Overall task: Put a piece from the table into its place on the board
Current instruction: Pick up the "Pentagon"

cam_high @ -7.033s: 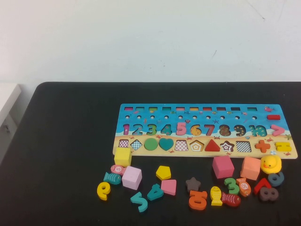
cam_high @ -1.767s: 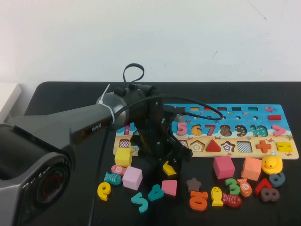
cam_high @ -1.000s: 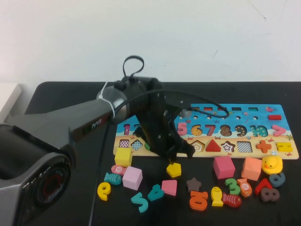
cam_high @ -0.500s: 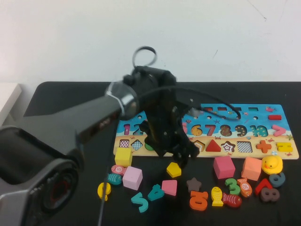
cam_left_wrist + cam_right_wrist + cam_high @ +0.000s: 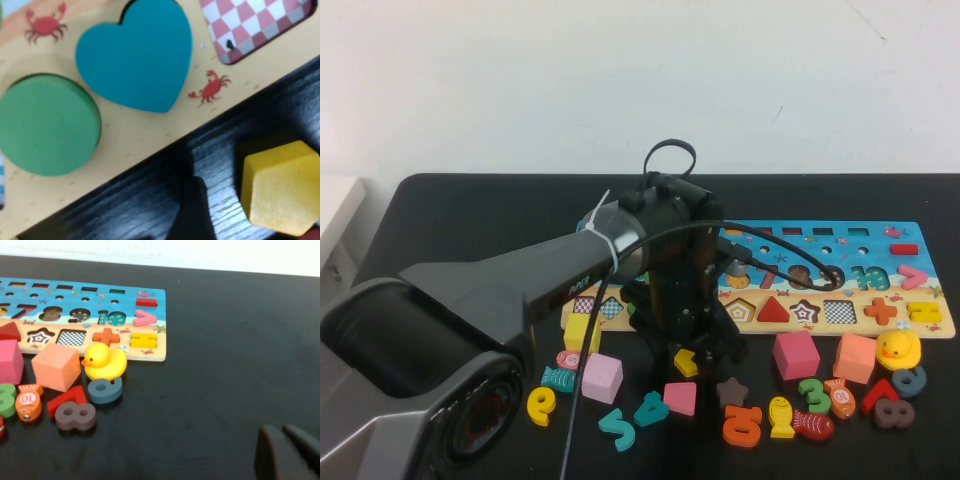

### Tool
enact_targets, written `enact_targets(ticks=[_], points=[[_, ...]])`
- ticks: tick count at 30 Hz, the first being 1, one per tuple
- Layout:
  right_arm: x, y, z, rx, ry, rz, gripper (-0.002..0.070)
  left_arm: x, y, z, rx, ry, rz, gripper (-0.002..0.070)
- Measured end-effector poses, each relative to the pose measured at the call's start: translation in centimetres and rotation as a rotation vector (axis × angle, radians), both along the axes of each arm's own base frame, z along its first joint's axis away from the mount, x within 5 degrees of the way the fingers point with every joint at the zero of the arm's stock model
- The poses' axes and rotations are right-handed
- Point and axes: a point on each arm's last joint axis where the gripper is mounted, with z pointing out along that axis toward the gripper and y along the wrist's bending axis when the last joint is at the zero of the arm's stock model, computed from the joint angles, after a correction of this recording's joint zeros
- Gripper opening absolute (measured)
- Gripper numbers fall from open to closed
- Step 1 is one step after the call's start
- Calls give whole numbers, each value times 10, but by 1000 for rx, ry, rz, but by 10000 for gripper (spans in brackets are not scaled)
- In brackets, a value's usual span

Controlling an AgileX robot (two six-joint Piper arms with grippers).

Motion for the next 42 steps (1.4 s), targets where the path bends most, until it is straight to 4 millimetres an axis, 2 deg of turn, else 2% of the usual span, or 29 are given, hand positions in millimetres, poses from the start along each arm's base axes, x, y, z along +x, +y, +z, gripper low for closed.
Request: enact_targets(ticks=[6,12,16,19,30,39,42], points=[[0,0,0,0,0,0,18,0,0,-2,-4,9,16,501],[0,0,0,0,0,0,19,0,-1,-5,4,6,-51,381],[0,0,0,0,0,0,18,1,-1,-4,-3,-2,-46,348],[0,0,0,0,0,0,18,1,-3,-4,-21,-4,-31,348],[0,0,0,0,0,0,19,1,-7,-2,-47,-8,-141,379],[0,0,0,0,0,0,18,8,-12,29,-84,-15,12,380],[0,0,0,0,0,0,18,6,-10,34,-69,19,61,382]])
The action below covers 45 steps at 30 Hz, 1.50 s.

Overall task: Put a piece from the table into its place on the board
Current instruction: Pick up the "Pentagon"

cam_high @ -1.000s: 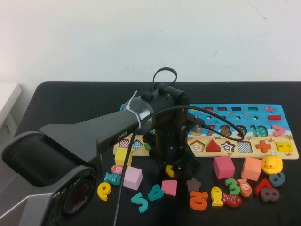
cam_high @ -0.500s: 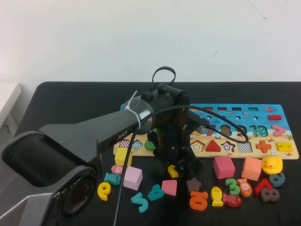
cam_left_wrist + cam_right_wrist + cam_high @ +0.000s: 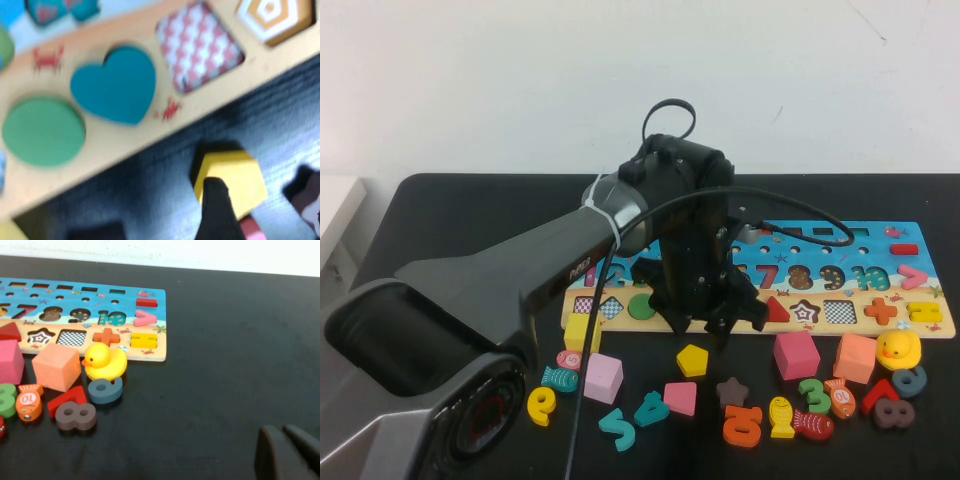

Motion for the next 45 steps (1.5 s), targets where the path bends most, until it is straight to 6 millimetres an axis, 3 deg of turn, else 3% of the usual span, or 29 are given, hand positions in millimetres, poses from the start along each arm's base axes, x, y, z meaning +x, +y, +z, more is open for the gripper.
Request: enact_targets(ticks=[14,21,36,45], points=[[0,0,0,0,0,0,18,-2,2,-4,23,72,219,384],[0,0,0,0,0,0,18,2,7,-5,72,26,320,384],[0,0,0,0,0,0,18,-8,-8,-5,59,6,391,385],[0,0,0,0,0,0,18,-6,-5,-5,86,-13,424,385]])
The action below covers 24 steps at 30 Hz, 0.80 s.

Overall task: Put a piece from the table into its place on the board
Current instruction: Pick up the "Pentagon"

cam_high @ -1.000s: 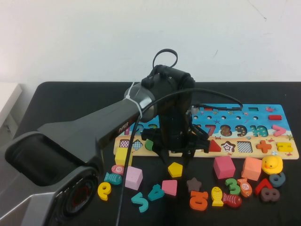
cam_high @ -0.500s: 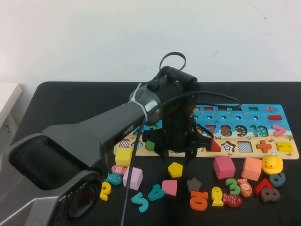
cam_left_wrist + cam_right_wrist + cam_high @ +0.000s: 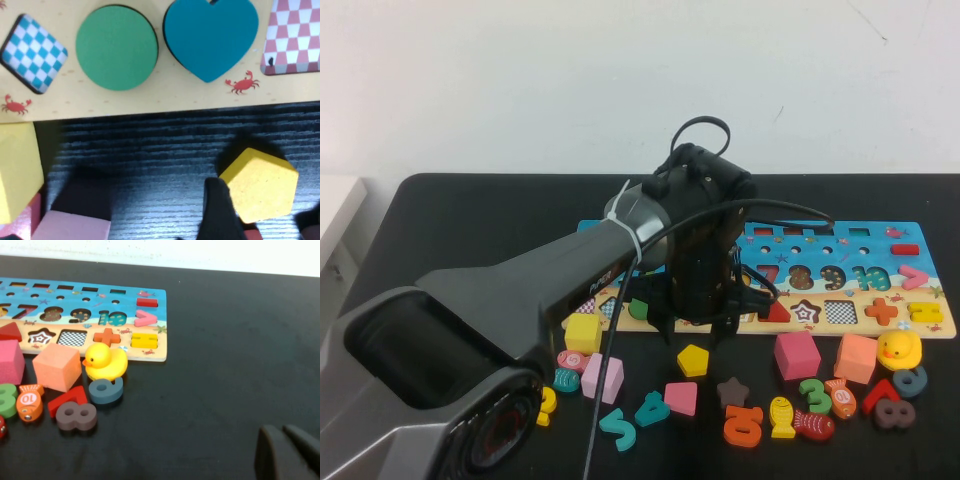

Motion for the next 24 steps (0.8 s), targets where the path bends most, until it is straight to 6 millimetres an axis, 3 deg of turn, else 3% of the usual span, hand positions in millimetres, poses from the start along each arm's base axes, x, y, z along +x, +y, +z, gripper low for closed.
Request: enact_targets(ticks=[12,24], points=[[0,0,0,0,0,0,18,-4,-4,0,1,2,-8,385],[0,0,0,0,0,0,19,-5,-9,-17,10,35,-33,385]])
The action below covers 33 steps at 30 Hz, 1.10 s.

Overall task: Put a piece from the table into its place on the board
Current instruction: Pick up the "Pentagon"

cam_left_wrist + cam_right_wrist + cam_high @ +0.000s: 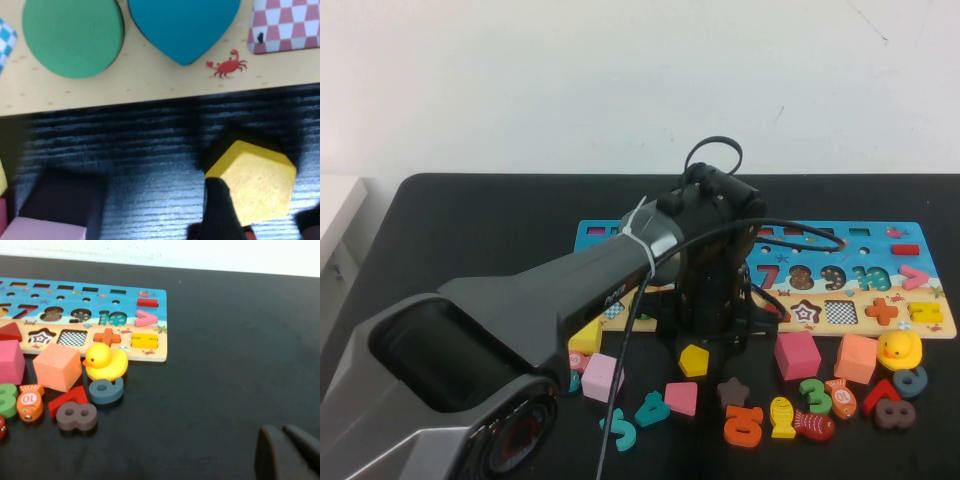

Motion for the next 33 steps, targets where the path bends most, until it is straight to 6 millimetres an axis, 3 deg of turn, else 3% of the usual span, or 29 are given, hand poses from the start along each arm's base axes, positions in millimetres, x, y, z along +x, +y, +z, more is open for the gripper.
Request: enact_targets(ticks=[33], points=[[0,0,0,0,0,0,18,2,2,-16,69,1,-20,385]])
